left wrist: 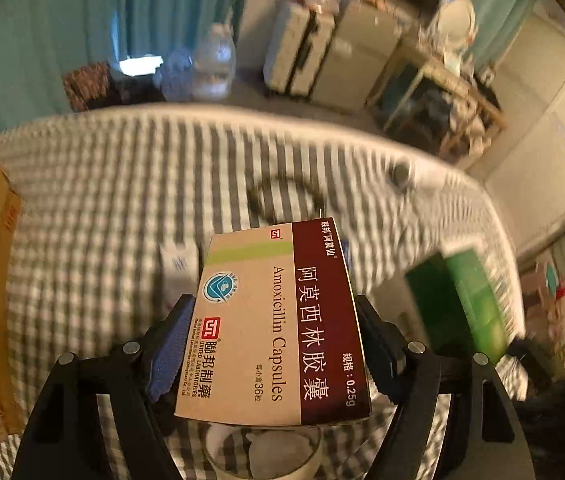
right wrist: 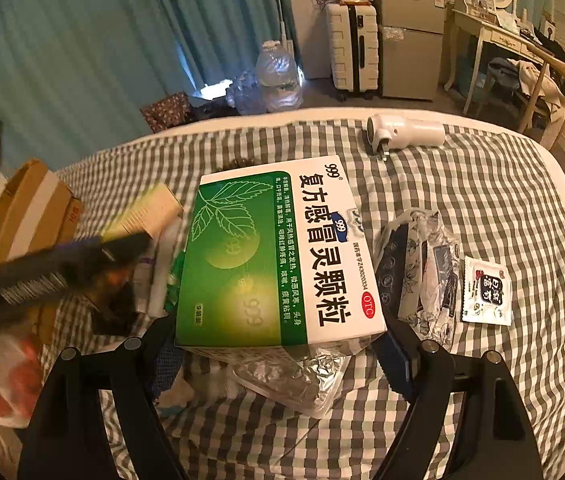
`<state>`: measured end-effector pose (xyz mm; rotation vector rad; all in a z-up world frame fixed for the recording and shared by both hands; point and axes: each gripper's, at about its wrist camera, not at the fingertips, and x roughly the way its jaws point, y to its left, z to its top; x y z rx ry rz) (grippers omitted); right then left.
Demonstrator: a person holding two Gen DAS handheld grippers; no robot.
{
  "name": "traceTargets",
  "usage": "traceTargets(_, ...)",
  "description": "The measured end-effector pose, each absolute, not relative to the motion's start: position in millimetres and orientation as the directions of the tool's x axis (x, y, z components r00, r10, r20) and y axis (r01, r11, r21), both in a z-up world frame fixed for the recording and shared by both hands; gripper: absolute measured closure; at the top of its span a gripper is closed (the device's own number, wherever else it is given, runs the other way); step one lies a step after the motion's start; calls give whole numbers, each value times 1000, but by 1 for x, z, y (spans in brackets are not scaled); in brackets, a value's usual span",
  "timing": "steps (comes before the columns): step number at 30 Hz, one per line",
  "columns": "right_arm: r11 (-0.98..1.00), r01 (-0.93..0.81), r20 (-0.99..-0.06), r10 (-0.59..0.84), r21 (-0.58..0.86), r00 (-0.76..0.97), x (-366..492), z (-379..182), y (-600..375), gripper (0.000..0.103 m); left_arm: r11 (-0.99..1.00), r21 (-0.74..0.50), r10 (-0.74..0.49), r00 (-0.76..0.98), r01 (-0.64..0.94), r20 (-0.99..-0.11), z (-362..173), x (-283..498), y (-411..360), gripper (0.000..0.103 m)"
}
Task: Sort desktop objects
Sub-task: 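Drop the capsule box and green medicine box into the cardboard box with both tools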
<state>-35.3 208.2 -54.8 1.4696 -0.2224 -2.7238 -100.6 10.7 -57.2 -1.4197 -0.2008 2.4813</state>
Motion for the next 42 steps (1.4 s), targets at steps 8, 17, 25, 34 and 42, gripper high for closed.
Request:
traceTargets(8,-991,21,-782,-115,130,-613,-27,-21,189,23,-952,-290,286,-610,-95,-739,1,-94,-39,24)
traceTargets(17,-968,175,-707,-252,181,-661,-35,36,106,23,-956,-292,187,-769,-1,-611,64,-74,-98,24)
traceTargets(25,-904,353,-662,-420,242,-621,-64,62,6,23,-935,-211,-103,-788,285,-607,78,-58,-210,24)
traceTargets(34,-846,465,-691,-501,263,-521,-116,58,-102,23,-840,-145,-272,-637,523,-722,14,-67,-305,24)
traceTargets(42,-828,454,-661,-546,329,-516,-129,46,-151,12,-760,-129,-335,-554,637,-762,-16,-66,-337,11)
